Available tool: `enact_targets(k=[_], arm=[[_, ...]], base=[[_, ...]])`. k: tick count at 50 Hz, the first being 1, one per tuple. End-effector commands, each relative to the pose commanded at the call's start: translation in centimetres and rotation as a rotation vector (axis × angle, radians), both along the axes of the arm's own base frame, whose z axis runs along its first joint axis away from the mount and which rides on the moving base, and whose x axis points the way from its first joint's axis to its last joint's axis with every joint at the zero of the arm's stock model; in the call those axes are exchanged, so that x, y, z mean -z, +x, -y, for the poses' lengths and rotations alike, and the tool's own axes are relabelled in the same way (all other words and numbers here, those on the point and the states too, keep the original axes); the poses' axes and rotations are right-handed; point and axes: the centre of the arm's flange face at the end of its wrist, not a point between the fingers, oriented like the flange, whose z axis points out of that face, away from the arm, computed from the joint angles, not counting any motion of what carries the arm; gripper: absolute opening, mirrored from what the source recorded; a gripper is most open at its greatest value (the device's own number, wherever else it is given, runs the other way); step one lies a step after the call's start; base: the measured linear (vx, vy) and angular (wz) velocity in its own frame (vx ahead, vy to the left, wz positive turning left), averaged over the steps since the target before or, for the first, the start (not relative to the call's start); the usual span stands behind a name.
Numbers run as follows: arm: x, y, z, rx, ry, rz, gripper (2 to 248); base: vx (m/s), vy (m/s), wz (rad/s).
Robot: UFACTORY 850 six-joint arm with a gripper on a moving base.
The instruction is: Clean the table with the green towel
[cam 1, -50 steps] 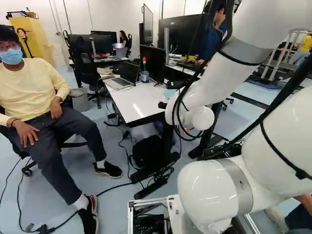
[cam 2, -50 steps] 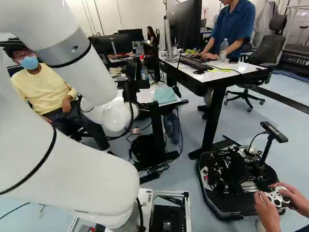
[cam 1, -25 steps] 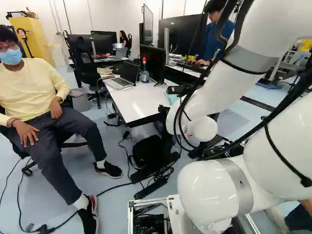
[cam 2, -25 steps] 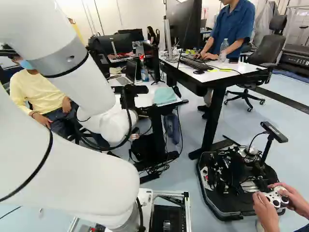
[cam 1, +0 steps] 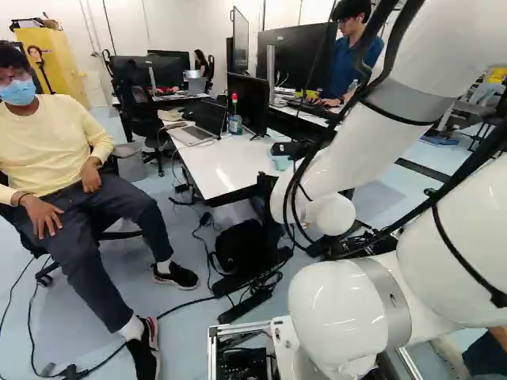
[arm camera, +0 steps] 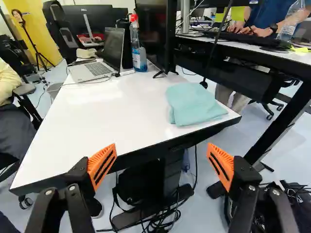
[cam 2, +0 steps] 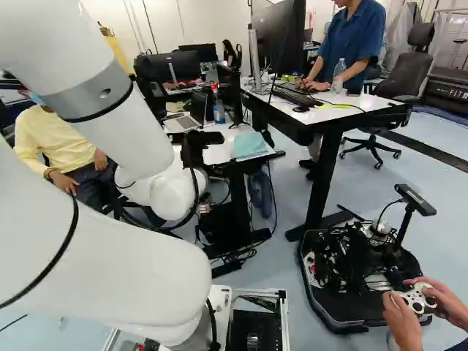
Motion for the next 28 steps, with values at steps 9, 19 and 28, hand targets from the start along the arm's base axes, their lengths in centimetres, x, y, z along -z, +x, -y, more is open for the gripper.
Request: enact_targets(k=[9,19,28], arm=[[0.00,0.00,0.00,0.000,0.000,0.000,247],[0.00,0.00,0.00,0.000,0.000,0.000,247],[0.00,0.00,0.00,0.000,0.000,0.000,247]], base=[[0.000,0.000,0.000],[0.000,0.000,0.000],[0.000,0.000,0.000]])
